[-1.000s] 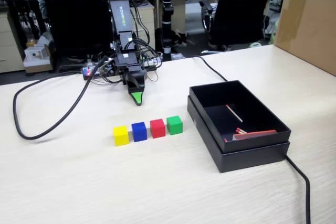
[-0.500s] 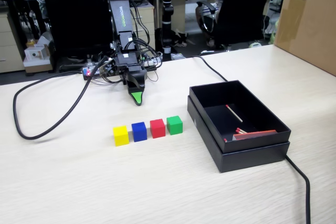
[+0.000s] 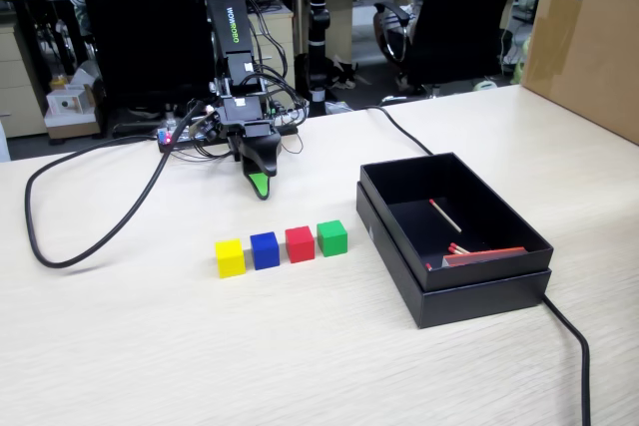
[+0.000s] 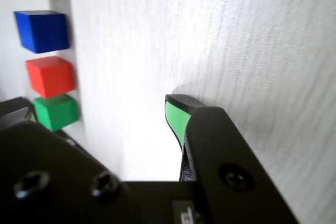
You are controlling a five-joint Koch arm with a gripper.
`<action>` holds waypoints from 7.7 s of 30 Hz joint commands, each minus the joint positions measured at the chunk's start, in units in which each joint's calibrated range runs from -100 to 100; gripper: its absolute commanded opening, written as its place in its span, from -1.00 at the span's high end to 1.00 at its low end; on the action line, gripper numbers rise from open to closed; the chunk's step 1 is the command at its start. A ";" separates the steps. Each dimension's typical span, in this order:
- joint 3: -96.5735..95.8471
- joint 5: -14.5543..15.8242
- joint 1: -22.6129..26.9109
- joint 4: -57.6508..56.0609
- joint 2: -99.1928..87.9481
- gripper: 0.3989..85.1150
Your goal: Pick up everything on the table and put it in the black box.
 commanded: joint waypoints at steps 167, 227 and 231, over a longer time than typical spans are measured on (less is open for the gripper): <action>108.51 8.40 7.47 -61.79 62.02 -0.15; 98.18 2.10 -3.96 -55.66 90.70 -0.05; 99.54 2.05 -4.05 -55.66 94.03 -0.05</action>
